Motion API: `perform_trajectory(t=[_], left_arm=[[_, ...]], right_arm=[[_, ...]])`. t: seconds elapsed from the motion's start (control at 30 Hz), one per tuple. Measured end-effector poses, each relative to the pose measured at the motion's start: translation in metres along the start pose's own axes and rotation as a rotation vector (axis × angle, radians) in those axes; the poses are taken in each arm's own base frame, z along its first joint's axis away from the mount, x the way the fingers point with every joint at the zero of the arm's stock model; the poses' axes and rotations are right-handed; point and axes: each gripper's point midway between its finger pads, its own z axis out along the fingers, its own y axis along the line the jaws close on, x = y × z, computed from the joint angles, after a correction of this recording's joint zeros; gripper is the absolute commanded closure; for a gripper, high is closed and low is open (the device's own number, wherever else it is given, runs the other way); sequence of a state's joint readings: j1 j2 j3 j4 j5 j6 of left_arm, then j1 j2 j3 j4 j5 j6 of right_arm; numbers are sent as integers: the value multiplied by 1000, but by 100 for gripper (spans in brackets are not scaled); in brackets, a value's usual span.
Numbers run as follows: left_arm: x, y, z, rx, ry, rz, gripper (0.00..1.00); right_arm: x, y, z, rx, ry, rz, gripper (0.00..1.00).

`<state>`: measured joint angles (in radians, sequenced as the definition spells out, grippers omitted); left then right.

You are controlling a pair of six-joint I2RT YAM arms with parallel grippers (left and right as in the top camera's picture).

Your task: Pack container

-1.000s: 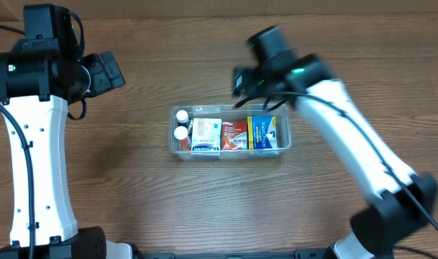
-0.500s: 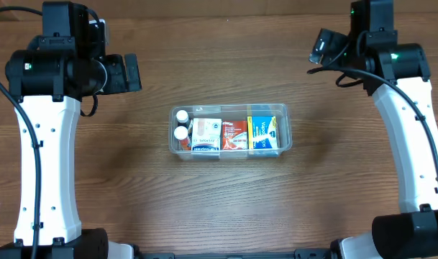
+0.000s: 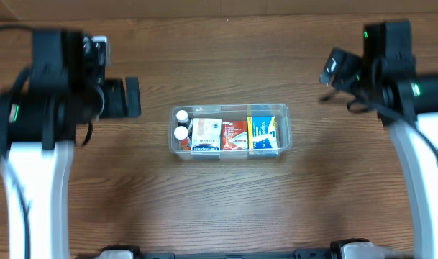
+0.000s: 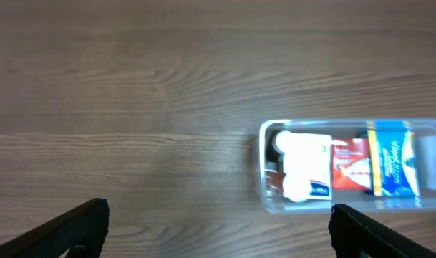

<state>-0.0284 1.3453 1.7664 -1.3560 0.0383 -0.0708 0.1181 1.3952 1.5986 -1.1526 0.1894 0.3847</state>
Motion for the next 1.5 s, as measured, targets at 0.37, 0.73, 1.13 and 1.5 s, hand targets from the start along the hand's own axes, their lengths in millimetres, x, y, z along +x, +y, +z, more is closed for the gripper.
perform_trajectory(t=[0.37,0.73,1.13,1.5], left_arm=[[86,20,-35,-68,-246,-34,0],[132,30,-15,-114,-104,-53,0],[135,30,-14,-116,-88,-53,0],[135,30,-14,-116,-88,-53,0]], right_arm=[[117,-30,-7,-65,-23,-22,0],[140,-46,-10,-38,18,-8,0],[146,-45,6,-1,81,-23,0],[119,-29,-3,-93,-69,-78,0]])
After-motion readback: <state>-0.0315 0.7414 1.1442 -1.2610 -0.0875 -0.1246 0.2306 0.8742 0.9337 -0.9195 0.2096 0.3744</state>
